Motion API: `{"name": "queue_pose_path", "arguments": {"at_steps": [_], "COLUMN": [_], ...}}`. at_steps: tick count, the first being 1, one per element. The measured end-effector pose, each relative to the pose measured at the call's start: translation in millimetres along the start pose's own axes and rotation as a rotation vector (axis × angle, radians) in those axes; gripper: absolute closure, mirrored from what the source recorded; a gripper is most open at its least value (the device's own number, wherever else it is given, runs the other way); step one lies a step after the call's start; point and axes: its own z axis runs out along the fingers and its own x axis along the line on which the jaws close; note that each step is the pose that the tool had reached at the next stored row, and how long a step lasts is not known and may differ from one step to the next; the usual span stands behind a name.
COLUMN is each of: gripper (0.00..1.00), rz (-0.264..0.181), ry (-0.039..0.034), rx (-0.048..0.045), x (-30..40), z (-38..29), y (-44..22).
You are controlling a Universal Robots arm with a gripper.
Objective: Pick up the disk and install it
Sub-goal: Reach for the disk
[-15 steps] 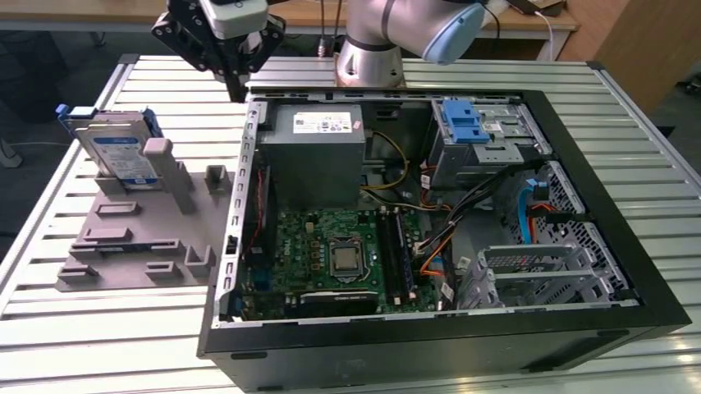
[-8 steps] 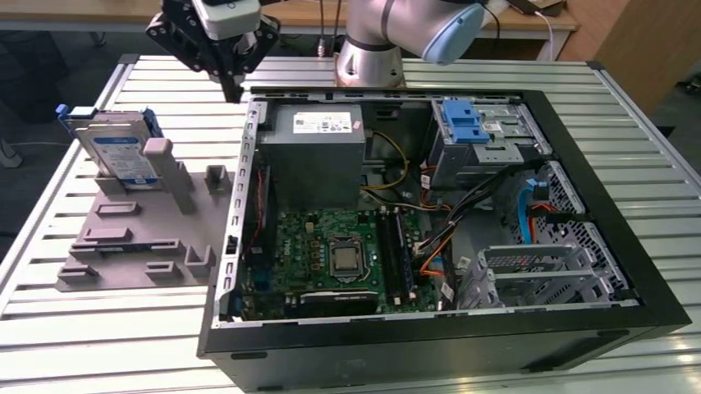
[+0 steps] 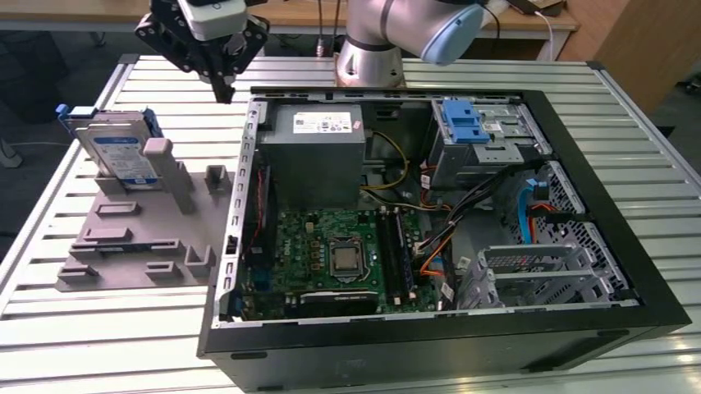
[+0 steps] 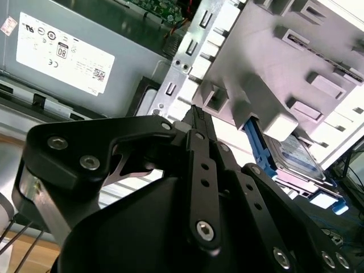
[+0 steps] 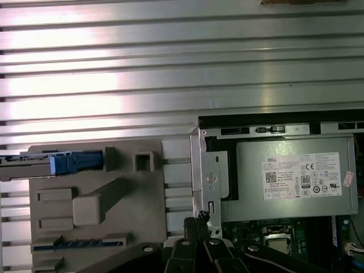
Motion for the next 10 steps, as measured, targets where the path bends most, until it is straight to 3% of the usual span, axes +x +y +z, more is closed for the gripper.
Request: {"name": "queue_pose_path", "arguments": {"at_steps": [10], "gripper": [0.89], "rz": [0.000], "ry": [-0.0001], "rx": [0.0000], "x": [30.3], "z": [1.4], "y": [10.1]}}
